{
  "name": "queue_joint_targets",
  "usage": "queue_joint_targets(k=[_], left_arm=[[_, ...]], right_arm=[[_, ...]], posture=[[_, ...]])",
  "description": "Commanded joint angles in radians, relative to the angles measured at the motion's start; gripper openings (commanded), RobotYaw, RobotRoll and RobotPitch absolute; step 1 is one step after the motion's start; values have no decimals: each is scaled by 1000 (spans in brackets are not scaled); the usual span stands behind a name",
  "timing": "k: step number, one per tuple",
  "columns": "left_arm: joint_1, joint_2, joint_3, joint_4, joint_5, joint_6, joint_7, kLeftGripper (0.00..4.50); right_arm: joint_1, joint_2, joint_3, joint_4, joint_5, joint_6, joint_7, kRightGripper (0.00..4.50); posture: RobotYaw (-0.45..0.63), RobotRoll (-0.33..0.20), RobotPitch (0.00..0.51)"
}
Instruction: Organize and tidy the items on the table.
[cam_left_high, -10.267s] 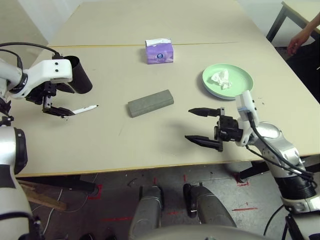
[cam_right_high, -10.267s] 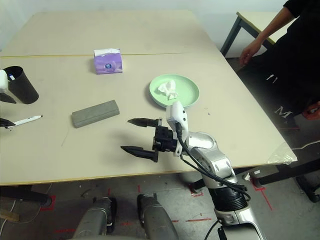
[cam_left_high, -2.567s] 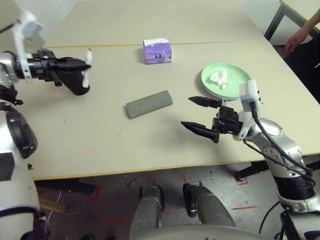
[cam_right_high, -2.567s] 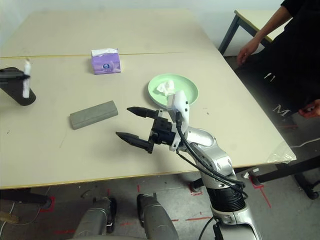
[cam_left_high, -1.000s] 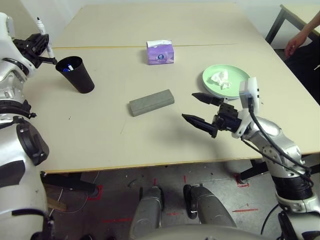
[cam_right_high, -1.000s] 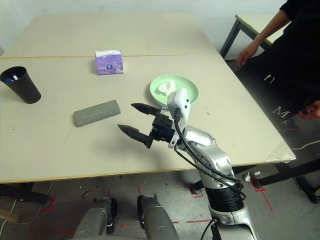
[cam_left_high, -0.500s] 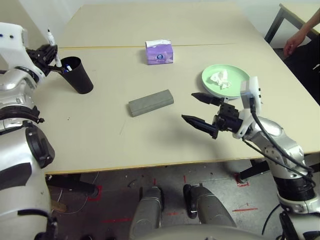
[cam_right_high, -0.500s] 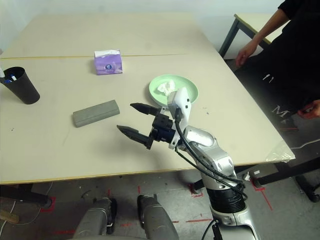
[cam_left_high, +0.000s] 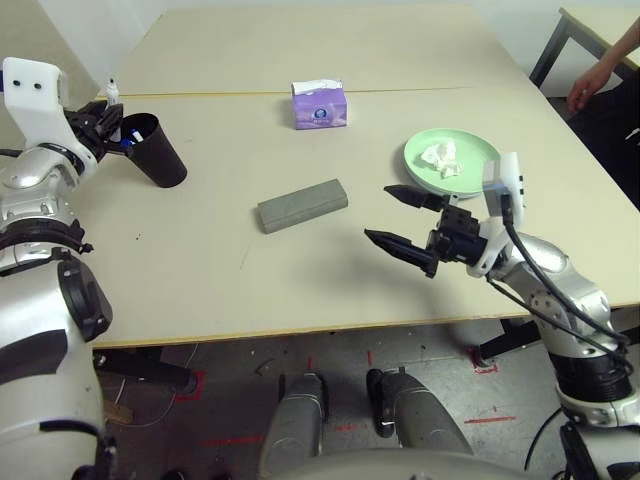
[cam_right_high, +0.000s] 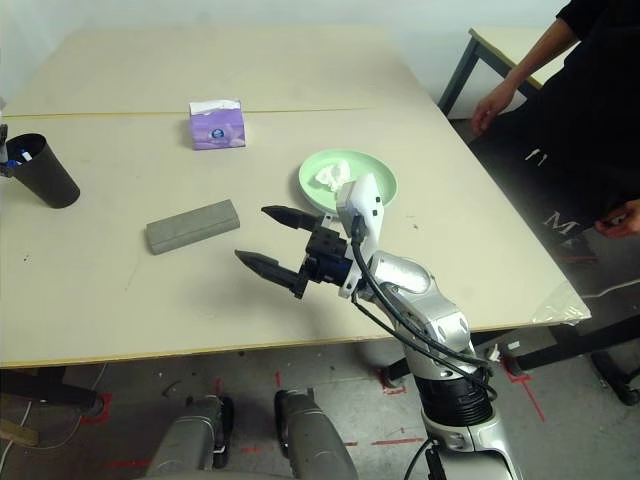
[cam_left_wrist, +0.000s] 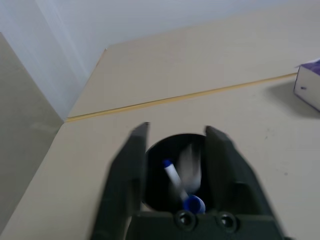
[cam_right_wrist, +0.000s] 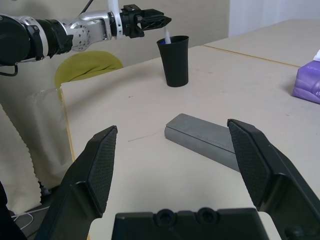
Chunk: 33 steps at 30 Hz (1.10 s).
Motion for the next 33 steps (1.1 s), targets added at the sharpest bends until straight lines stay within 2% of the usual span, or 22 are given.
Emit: queue_joint_targets(k=[1, 3, 4, 8, 13, 21, 27, 30, 33], left_arm=[[8, -6, 11, 13, -5, -5, -3, 3643], [4, -6, 13, 12, -7, -5, -4, 4314], [1, -4, 17, 12, -11, -5, -8, 4469], [-6, 11, 35, 10, -32, 11, -72, 4469], [10, 58, 47, 5, -62, 47, -246, 4469], [57, 175, 96, -13, -148, 156, -554, 4469], [143, 231, 135, -34, -209, 164, -609, 4469], [188, 242, 164, -46, -245, 167, -622, 4469], [224, 239, 190, -62, -276, 155, -606, 4469]], right_arm=[[11, -5, 1, -11, 5, 8, 4, 4500], [11, -4, 3, -10, 4, 8, 4, 4500], [11, -2, 5, -10, 3, 7, 3, 4500], [12, 3, 8, -7, -2, 2, 1, 4500], [23, -1, -5, 6, -4, -11, 9, 4500], [-11, -22, -29, 60, 12, -31, 72, 4500], [-126, -25, -88, 116, 64, 9, 73, 4500], [-187, -14, -144, 135, 96, 36, 20, 4500], [-211, -27, -196, 169, 78, 37, -41, 4500]], posture=[[-70, 0, 162], [-69, 0, 162], [-69, 0, 163], [-72, 0, 164], [-62, 0, 168], [-29, 0, 166], [-15, 0, 161], [-19, 0, 160], [-33, 0, 162]])
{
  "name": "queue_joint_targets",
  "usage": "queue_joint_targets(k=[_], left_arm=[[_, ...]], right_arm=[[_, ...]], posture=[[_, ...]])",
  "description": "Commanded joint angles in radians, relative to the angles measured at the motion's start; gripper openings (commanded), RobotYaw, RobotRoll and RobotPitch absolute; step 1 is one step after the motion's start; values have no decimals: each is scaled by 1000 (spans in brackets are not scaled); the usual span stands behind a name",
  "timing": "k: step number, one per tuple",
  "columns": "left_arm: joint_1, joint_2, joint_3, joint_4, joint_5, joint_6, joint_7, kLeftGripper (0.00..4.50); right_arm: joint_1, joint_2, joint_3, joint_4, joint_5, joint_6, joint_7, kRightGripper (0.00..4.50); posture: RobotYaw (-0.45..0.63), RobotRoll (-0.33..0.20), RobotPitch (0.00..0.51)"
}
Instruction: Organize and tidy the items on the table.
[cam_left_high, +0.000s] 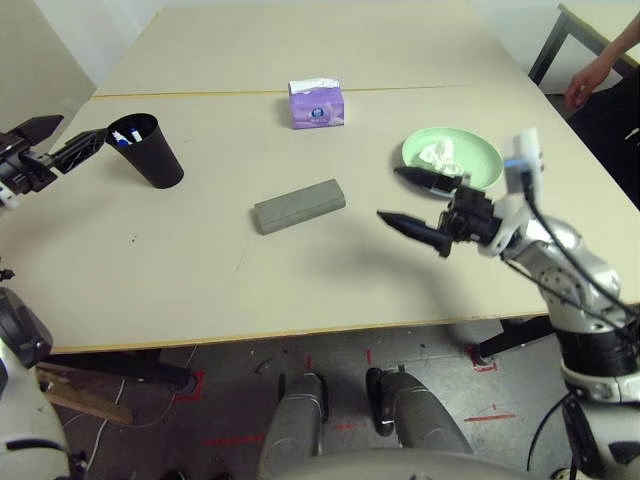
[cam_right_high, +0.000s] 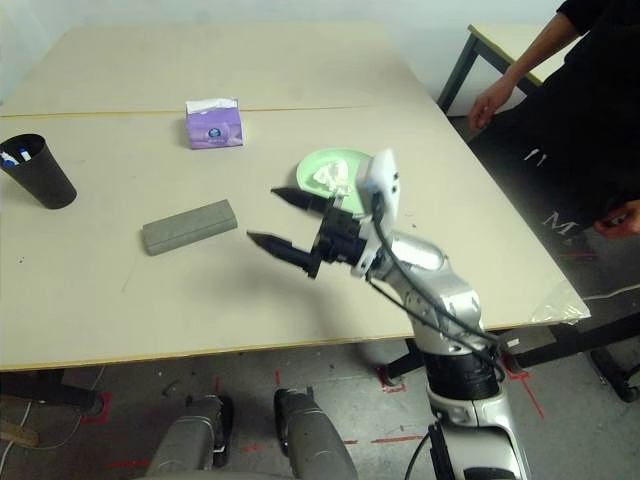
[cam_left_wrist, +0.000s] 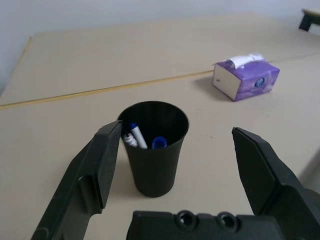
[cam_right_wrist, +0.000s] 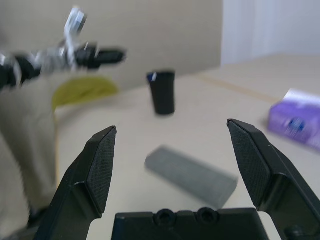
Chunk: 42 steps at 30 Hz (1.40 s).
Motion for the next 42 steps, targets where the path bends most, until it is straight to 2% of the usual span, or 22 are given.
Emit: queue_joint_targets(k=[1, 3, 8, 15, 25, 30, 35, 42], left_arm=[[42, 9, 34, -26, -43, -7, 8, 4469], [67, 3, 50, -37, -63, -16, 23, 4469], [174, -39, 108, -70, -127, -54, 86, 4469], [296, -141, 141, -129, -177, -99, 173, 4469], [435, -325, 137, -321, -211, -118, 302, 4469], [504, -385, 137, -452, -235, -90, 349, 4469], [571, -397, 144, -559, -257, -45, 389, 4469], [604, -391, 130, -615, -258, -13, 418, 4469]], right_arm=[[2, -25, -73, 48, -20, 7, -76, 4500], [22, -44, -109, 75, -48, -11, -116, 4500], [157, -110, -236, 128, -152, -100, -224, 4500], [268, -109, -359, 178, -223, -205, -363, 4500], [332, -64, -331, 267, -280, -336, -363, 4500], [334, -32, -333, 371, -322, -444, -382, 4500], [325, -39, -331, 457, -348, -540, -375, 4500], [307, -44, -317, 456, -350, -545, -387, 4500]], posture=[[-33, 0, 161], [-39, 0, 160], [-51, 0, 159], [-64, 0, 159], [-59, 0, 149], [-52, 0, 152], [-33, 0, 159], [-32, 0, 171]])
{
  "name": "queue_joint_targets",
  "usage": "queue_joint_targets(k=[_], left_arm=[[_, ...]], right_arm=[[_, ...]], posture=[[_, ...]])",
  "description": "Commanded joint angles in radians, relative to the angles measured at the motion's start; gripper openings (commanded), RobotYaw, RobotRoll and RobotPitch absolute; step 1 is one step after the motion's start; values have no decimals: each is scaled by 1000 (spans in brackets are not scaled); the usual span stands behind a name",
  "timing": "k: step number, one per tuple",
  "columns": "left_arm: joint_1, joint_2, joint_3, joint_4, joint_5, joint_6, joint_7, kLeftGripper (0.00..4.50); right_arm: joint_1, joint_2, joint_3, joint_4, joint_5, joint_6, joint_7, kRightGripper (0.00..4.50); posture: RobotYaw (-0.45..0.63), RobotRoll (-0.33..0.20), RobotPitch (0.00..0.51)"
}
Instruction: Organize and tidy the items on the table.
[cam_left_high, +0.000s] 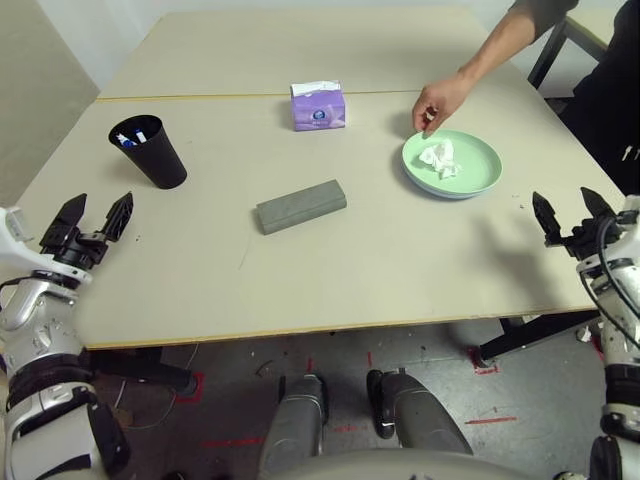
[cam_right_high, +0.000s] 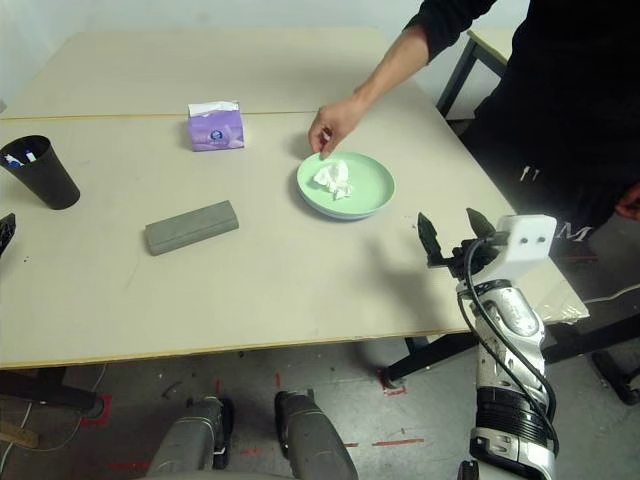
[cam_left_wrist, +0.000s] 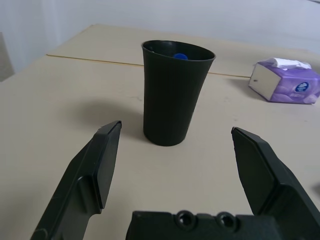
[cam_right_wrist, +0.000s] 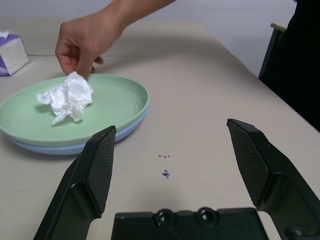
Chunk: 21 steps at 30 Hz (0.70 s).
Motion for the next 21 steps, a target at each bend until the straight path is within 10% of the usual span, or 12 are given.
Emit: queue_joint_targets(k=[1, 21], left_arm=[[18, 4, -13, -29, 7, 21, 12, 4469], [-4, 36, -29, -39, 2, 40, 4, 4469]], right_arm=[[-4, -5, 19, 1, -18, -1, -7, 4500], [59, 82, 84, -276, -13, 133, -105, 4500]], posture=[[-31, 0, 173], [-13, 0, 207]])
